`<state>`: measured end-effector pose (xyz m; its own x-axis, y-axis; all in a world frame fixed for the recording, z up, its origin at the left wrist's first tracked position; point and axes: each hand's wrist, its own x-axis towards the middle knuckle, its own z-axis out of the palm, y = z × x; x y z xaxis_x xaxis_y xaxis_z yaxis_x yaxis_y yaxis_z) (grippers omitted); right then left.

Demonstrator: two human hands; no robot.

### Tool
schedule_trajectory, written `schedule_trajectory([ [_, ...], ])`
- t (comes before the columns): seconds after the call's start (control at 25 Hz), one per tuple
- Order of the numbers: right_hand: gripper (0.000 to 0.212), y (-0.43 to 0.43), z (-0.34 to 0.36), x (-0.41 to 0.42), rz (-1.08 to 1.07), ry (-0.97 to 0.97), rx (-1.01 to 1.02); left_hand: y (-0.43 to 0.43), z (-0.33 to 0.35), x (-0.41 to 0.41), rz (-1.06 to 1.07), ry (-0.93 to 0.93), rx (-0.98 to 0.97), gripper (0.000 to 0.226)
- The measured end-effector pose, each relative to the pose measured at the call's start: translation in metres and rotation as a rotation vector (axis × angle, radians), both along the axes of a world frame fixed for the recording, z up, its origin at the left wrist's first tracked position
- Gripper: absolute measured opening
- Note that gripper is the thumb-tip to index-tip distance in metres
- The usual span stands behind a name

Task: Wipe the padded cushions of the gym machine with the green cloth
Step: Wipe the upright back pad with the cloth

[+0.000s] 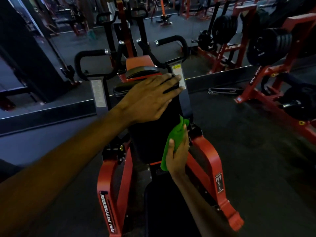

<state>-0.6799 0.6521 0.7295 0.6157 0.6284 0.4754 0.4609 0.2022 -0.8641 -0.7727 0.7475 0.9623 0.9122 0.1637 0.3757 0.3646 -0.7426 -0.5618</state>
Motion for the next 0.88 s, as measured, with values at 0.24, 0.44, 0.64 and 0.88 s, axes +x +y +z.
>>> schedule_trajectory([
  [0.24,0.058,0.017,0.039,0.007,0.023,0.075,0.147,0.001,-0.007,0.001,0.086,0.060,0.115,0.059],
  [0.44,0.062,0.030,0.064,0.015,0.052,-0.068,0.207,-0.002,-0.007,0.002,0.086,0.023,0.120,0.053],
  [0.64,0.057,0.004,-0.024,0.009,0.033,0.189,0.056,-0.002,-0.009,0.003,0.093,0.007,0.109,0.051],
  [0.88,0.048,0.017,0.014,0.011,0.033,0.362,0.085,-0.002,-0.010,0.004,0.093,-0.009,0.134,0.051],
])
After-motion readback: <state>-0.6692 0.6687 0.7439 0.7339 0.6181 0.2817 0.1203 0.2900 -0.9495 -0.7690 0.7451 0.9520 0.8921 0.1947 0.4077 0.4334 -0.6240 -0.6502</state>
